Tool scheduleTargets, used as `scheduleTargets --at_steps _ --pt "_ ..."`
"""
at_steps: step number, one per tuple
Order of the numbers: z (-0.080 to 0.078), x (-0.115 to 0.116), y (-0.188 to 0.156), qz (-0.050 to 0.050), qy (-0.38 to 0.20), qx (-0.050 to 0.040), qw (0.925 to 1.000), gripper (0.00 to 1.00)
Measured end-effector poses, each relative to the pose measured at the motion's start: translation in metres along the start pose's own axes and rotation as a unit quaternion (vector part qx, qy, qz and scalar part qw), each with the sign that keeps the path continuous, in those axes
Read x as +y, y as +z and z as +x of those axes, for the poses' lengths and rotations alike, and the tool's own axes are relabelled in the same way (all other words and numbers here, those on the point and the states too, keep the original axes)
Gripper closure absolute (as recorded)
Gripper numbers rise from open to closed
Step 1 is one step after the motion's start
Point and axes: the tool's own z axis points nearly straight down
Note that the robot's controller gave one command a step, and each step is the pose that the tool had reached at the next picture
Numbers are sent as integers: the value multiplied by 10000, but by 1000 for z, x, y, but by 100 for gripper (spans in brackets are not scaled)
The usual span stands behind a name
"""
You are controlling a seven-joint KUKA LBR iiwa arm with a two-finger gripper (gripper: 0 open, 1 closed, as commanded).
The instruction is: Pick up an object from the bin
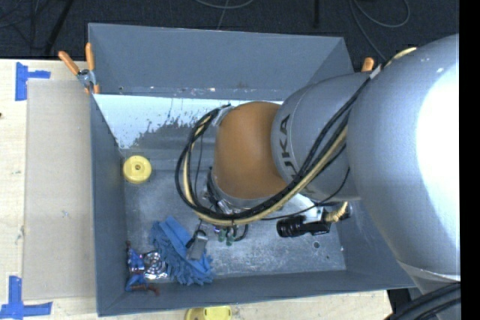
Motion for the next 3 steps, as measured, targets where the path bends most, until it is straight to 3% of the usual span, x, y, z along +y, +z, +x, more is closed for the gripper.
scheduleTargets --at_steps 1,2,3 --pt "1 -11 29 -8 101 -9 9999 0" --pt "7 -2 38 3 907 5 9959 100" --pt "7 -2 38 2 911 5 9958 100"
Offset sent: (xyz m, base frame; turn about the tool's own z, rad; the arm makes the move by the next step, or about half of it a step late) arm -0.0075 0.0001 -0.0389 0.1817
